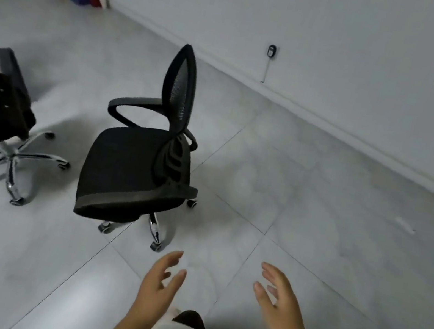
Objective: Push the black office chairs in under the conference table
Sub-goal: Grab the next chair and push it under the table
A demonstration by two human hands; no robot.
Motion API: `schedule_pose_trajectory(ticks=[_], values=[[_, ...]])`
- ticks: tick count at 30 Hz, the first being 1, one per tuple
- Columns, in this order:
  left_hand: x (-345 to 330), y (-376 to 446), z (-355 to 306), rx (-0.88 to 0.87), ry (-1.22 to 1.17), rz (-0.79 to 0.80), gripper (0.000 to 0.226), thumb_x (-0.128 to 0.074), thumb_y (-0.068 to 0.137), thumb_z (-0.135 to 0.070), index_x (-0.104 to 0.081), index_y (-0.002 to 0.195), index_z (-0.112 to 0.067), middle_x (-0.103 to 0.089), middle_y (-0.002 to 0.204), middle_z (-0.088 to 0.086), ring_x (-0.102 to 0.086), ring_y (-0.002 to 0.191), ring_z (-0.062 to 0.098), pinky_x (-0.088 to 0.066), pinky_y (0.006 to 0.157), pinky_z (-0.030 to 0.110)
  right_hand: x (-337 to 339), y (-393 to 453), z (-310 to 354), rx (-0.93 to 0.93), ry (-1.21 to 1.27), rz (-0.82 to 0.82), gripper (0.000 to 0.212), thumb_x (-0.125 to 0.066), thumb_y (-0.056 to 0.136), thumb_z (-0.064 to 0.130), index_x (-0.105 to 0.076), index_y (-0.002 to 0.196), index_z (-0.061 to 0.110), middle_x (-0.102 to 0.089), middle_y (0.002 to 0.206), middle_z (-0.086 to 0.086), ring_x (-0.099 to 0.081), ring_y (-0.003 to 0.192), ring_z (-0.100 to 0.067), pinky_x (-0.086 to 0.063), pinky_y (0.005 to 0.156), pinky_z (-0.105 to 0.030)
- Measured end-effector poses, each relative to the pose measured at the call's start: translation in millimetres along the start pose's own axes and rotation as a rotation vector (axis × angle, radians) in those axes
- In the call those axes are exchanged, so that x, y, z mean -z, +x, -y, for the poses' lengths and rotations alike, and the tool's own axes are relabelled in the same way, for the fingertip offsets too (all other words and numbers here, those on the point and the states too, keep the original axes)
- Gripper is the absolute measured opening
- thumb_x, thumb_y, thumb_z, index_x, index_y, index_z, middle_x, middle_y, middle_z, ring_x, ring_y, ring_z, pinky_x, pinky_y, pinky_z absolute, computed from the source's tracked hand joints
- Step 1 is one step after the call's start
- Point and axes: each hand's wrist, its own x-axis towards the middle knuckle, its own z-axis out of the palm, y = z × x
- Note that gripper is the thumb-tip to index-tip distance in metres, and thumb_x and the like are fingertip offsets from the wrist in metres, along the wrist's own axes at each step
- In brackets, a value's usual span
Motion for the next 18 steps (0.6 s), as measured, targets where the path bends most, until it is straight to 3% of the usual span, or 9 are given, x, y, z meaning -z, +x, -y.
schedule_pose_trajectory(ticks=[4, 9, 14, 18], values=[[-19, 77, -6, 0.053, 0.025, 0.027, 0.028, -0.055, 0.089, -0.007, -0.054, 0.116, -0.016, -0.058, 0.120, 0.007, -0.053, 0.105, 0.014, -0.040, 0.081, 0.019, 20, 47, -25, -0.159, 0.074, -0.121, 0.035, -0.063, 0.080, -0.004, -0.052, 0.102, 0.020, -0.057, 0.107, -0.007, -0.054, 0.105, -0.019, -0.036, 0.073, 0.007], [-43, 210, -47, 0.133, -0.011, 0.020, 0.026, -0.056, 0.089, -0.010, -0.051, 0.112, -0.022, -0.054, 0.118, 0.008, -0.052, 0.106, 0.023, -0.043, 0.091, 0.035, 57, 164, -14, -0.216, 0.122, -0.195, 0.029, -0.061, 0.082, -0.002, -0.056, 0.108, 0.012, -0.055, 0.108, -0.008, -0.051, 0.103, -0.017, -0.036, 0.067, 0.009], [-66, 335, -126, -0.024, -0.012, 0.086, 0.029, -0.058, 0.088, -0.009, -0.050, 0.110, -0.025, -0.055, 0.104, -0.005, -0.055, 0.093, 0.006, -0.041, 0.081, 0.027, 99, 286, 41, -0.119, 0.120, -0.259, 0.033, -0.061, 0.082, -0.004, -0.053, 0.105, 0.018, -0.057, 0.106, -0.005, -0.053, 0.102, -0.015, -0.037, 0.073, 0.007], [-85, 404, -158, -0.047, -0.039, 0.090, 0.029, -0.056, 0.088, -0.007, -0.050, 0.108, -0.026, -0.054, 0.102, -0.014, -0.051, 0.094, -0.004, -0.042, 0.073, 0.016, 124, 356, 52, -0.162, 0.122, -0.274, 0.031, -0.062, 0.081, -0.005, -0.056, 0.107, 0.010, -0.058, 0.104, -0.008, -0.053, 0.102, -0.019, -0.036, 0.070, 0.009]])
